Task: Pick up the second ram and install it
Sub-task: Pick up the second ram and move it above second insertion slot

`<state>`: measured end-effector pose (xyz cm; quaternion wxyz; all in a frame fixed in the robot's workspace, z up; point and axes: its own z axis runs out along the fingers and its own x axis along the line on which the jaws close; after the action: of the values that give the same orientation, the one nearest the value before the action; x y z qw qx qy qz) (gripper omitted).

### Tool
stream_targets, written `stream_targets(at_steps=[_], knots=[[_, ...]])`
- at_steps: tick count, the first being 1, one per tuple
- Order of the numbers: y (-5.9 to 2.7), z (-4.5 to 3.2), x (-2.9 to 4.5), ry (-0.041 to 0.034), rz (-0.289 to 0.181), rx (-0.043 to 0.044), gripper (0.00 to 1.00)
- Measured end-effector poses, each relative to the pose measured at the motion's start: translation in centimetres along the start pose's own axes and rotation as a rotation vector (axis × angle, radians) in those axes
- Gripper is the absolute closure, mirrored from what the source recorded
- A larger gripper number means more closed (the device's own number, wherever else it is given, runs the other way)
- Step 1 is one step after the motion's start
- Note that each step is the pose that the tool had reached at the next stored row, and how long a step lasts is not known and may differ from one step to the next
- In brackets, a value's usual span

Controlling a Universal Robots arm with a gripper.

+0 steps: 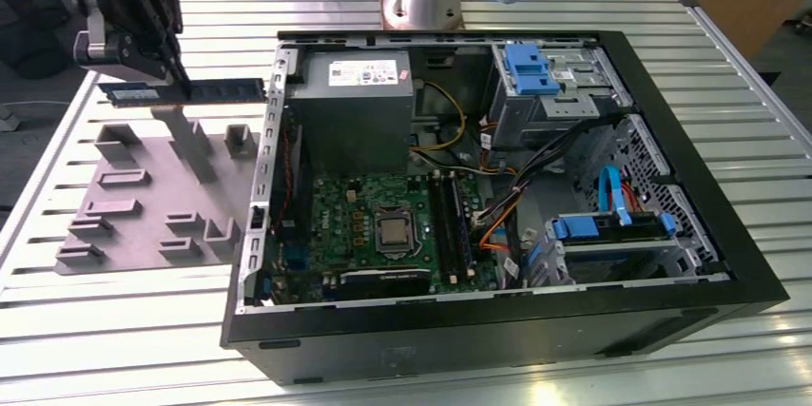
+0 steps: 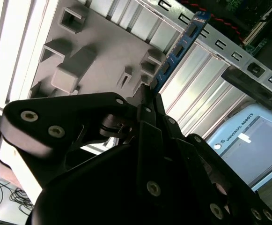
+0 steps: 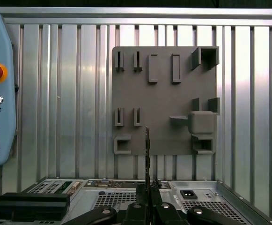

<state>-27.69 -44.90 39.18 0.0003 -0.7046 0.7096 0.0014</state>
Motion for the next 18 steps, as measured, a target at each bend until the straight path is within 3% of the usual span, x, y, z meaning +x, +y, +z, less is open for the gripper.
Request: stream_targets(at_steps=[18], knots=[[-1.45,0.00,-0.01,0.0000,0.000,0.0000,0.86]])
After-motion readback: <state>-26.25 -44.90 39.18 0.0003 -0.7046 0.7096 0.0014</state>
